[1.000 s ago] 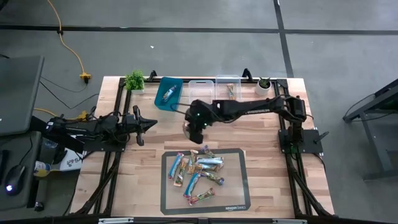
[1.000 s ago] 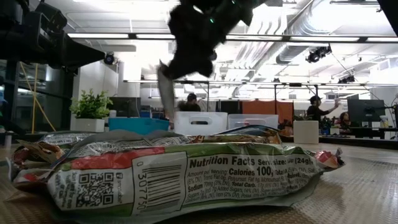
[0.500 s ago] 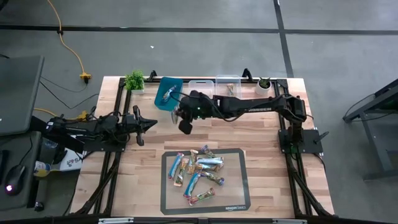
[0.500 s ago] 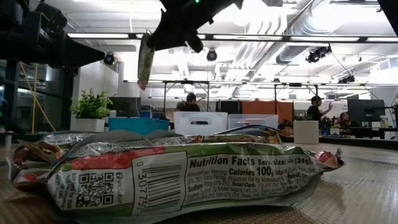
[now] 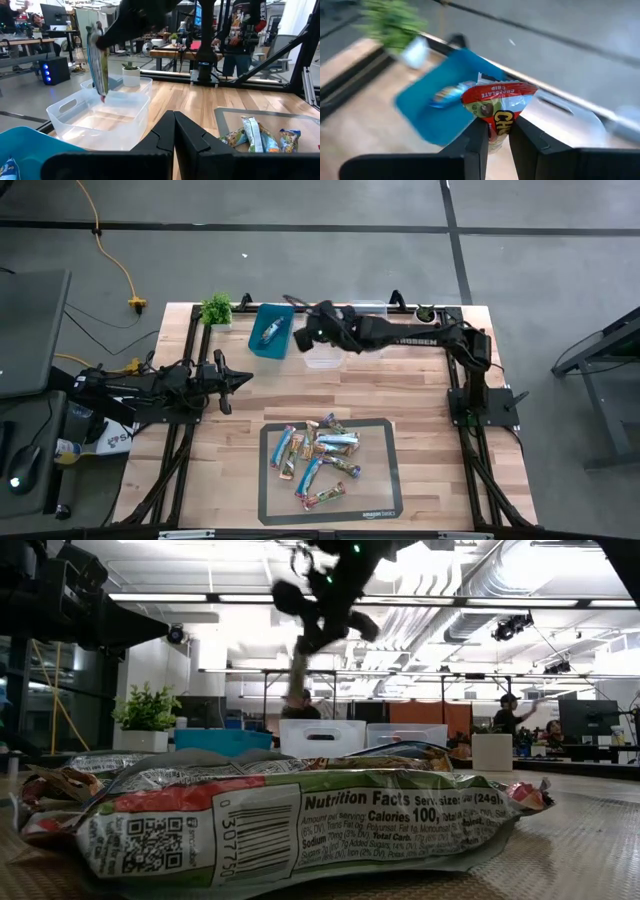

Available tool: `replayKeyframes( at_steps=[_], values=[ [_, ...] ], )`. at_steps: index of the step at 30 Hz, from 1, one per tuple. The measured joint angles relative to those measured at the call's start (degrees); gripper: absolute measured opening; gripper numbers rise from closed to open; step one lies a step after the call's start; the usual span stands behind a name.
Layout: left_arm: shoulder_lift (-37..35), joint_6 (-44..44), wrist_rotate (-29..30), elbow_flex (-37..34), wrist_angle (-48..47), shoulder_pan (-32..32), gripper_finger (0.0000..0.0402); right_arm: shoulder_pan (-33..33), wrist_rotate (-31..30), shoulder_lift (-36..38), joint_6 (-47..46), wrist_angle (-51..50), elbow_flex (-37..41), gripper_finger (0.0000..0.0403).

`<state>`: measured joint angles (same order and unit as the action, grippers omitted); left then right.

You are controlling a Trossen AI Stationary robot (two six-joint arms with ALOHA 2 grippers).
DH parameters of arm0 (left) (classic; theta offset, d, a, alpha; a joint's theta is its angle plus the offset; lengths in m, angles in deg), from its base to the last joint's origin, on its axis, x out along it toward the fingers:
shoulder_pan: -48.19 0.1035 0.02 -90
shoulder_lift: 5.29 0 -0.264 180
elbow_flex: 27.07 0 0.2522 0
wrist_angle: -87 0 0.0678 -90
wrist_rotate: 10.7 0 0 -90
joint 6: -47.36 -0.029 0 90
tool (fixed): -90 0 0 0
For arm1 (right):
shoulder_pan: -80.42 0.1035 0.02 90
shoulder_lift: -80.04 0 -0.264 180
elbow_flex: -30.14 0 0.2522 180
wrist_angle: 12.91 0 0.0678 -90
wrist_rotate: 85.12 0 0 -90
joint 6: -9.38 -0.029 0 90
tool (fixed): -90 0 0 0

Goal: Pick and place Granola Bars by type
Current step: Put the red granola bar into the left transparent bin

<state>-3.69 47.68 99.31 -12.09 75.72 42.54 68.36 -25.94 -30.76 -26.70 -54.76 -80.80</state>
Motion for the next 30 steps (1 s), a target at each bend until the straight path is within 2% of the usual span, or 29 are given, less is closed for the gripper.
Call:
replayKeyframes(
  at_steps=[6,16,25,30],
  values=[
    [0.02,0.0,0.0,0.01,0.02,0.0,0.0,-6.09,8.67,0.0,-7.96,-9.1,0.6,0.0057],
    [0.02,0.0,0.0,-0.01,0.02,0.0,0.0,-13.83,23.63,-0.19,-8.49,-12.64,0.6,0.0057],
    [0.0,-0.02,0.0,0.01,0.02,0.0,0.0,-14.57,27.96,-0.74,-8.02,-16.64,0.6,0.0058],
    [0.01,0.0,0.0,0.0,0.02,0.0,0.0,-14.55,28.16,-2.2,-7.48,-16.83,0.6,0.0058]
  ],
)
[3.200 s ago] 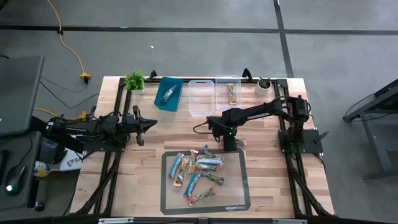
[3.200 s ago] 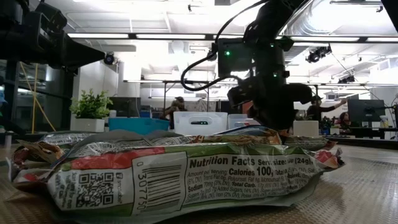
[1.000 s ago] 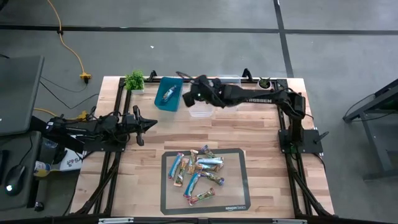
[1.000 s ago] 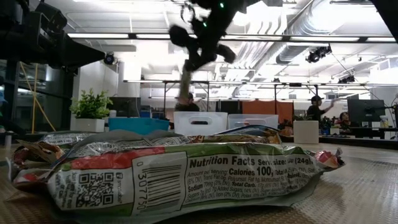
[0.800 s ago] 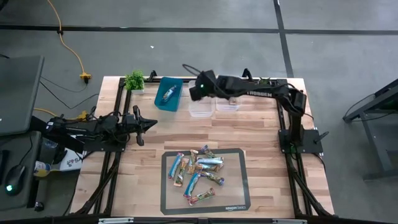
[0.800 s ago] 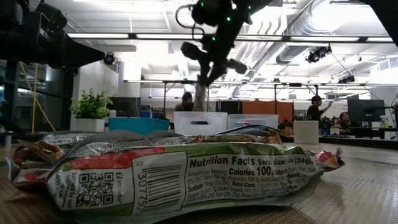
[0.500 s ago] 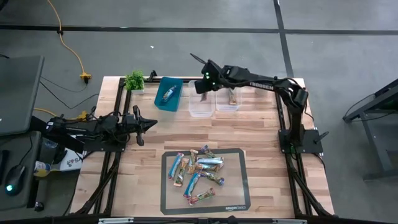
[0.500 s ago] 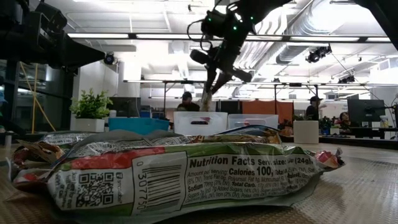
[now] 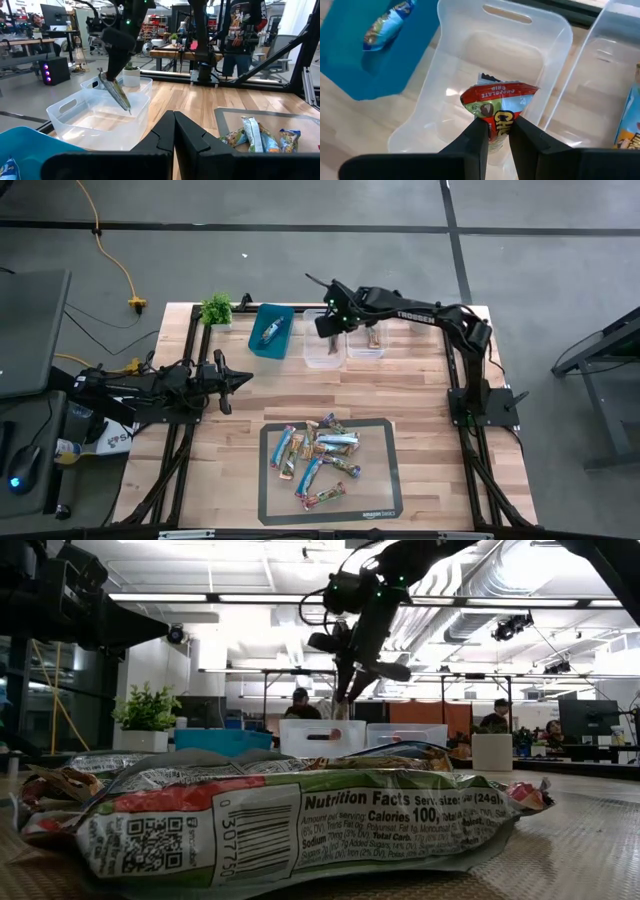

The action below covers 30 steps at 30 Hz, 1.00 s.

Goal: Pick and place Granola Bars by type
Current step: Put the red granola bar into the left transparent bin, then put the yellow granola bar into the right transparent bin

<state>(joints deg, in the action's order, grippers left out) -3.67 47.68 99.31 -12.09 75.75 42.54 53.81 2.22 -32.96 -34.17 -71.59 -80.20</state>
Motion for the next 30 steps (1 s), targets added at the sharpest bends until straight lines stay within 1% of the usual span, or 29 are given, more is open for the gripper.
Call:
replayKeyframes(
  at_steps=[5,9,12,16,21,24,30],
  values=[
    [0.01,-0.01,0.0,-0.01,0.0,0.0,0.0,0.04,4.37,-2.66,0.17,-0.27,0.03,0.0058],
    [0.01,0.0,0.0,-0.01,0.0,0.0,0.0,0.59,2.39,-3.04,0.62,0.4,0.04,0.0062],
    [0.0,0.0,0.0,0.0,0.0,0.0,0.0,0.55,1.85,-3.04,1.78,1.02,0.03,0.0079],
    [0.01,-0.02,0.0,-0.01,0.0,0.0,0.0,0.48,1.62,-3.04,1.99,0.86,0.03,0.0117],
    [0.0,-0.01,0.0,0.01,0.0,0.0,0.0,0.5,-0.51,-3.03,2.43,1.21,0.02,0.0156],
    [0.0,0.0,0.0,0.01,0.0,0.0,0.0,0.5,-0.21,-3.04,3.95,2.89,0.02,0.0165],
    [0.01,0.0,0.0,0.01,0.0,0.0,0.0,0.96,1.08,-3.0,7.02,5.69,-1.29,0.0167]
  ],
)
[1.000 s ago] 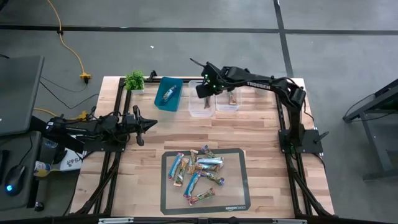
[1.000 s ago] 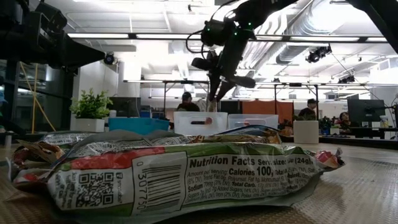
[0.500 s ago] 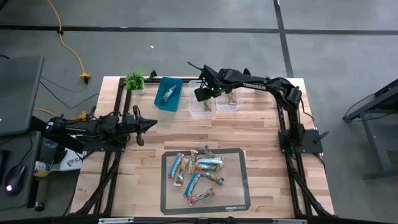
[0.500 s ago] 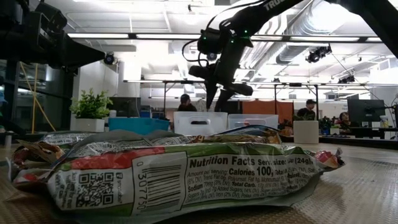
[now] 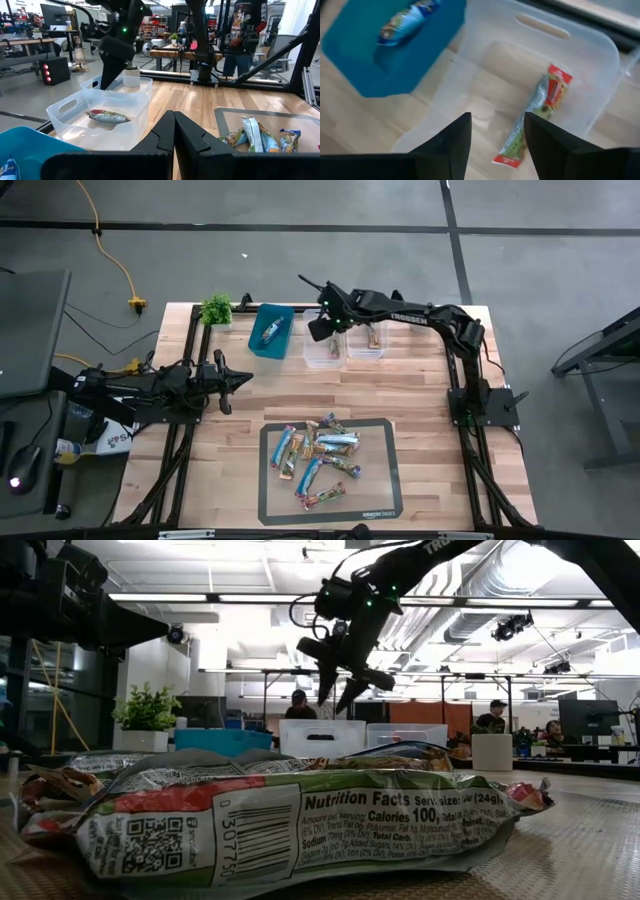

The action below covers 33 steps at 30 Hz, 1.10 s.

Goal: Pick and place Granola Bars by type
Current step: Put the yellow granola bar into the right transparent bin

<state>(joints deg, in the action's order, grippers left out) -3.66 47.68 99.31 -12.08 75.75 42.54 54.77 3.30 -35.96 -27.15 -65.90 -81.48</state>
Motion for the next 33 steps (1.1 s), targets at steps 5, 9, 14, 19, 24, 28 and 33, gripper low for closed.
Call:
replayKeyframes(
  at_steps=[5,9,14,19,24,28,33],
  values=[
    [0.0,-0.01,0.0,-0.02,-0.01,0.0,0.0,0.6,1.48,0.09,2.57,-0.17,-3.09,0.0167],
    [0.0,0.0,0.0,0.0,0.0,0.0,0.0,1.09,2.28,0.09,5.82,-2.82,-6.69,0.0167],
    [-0.01,-0.02,0.0,-0.01,0.0,0.0,0.0,2.48,3.93,0.17,13.15,-14.38,-14.01,0.0167],
    [0.0,-0.01,0.0,-0.02,0.0,0.0,0.0,4.73,8.4,0.17,18.87,-24.57,-21.48,0.0167],
    [0.0,-0.01,0.0,-0.02,0.0,0.0,0.0,8.71,14.25,0.28,19.63,-30.54,-26.47,0.0167],
    [0.0,-0.01,0.0,0.0,0.0,0.0,0.0,12.87,15.63,0.28,19.2,-33.5,-28.48,0.0167],
    [0.0,-0.01,0.0,0.0,0.0,0.0,0.0,18.77,15.46,0.28,17.35,-34.28,-28.94,0.0167]
  ],
)
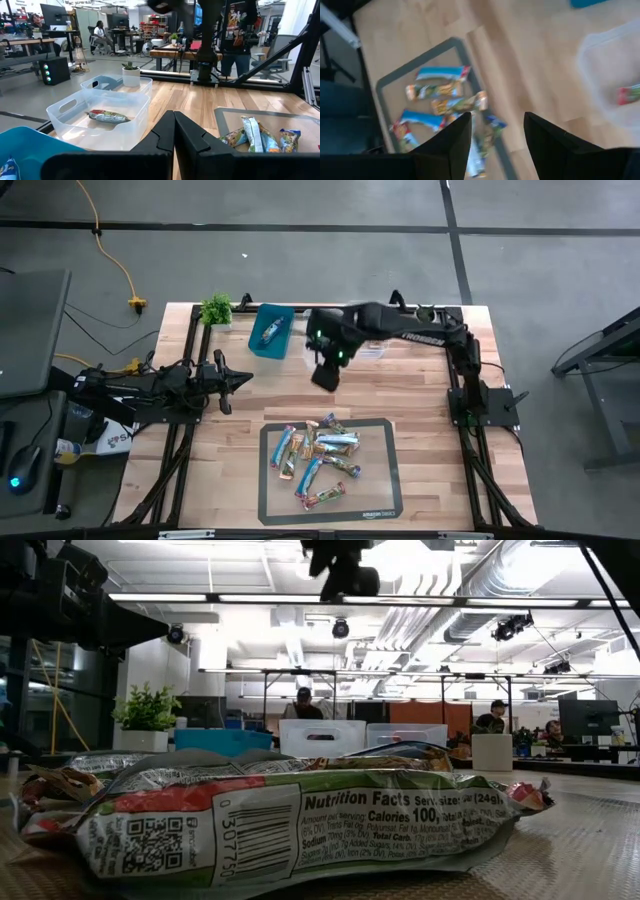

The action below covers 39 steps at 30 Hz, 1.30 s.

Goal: Pick and place Granola Bars by type
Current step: Put the yellow granola bar into the right transparent bin

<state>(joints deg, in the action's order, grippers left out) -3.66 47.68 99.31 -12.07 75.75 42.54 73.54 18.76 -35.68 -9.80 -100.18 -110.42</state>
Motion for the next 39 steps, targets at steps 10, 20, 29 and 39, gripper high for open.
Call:
replayKeyframes(
  at_steps=[10,20,29,39],
  values=[
    [0.0,0.01,0.0,0.0,0.0,0.0,0.0,13.17,-14.37,0.0,-4.91,-0.04,0.13,0.0167],
    [0.0,0.0,0.0,0.0,0.0,0.0,0.0,21.8,-23.26,-3.84,-9.91,-1.05,0.21,0.0167],
    [-0.01,-0.01,0.0,-0.01,-0.01,0.0,0.0,22.44,-15.94,-7.45,-14.61,-7.32,0.22,0.0167],
    [0.0,-0.01,0.0,-0.01,0.0,0.0,0.0,24.61,-19.37,-7.95,-7.74,-10.25,0.3,0.0167]
  ],
)
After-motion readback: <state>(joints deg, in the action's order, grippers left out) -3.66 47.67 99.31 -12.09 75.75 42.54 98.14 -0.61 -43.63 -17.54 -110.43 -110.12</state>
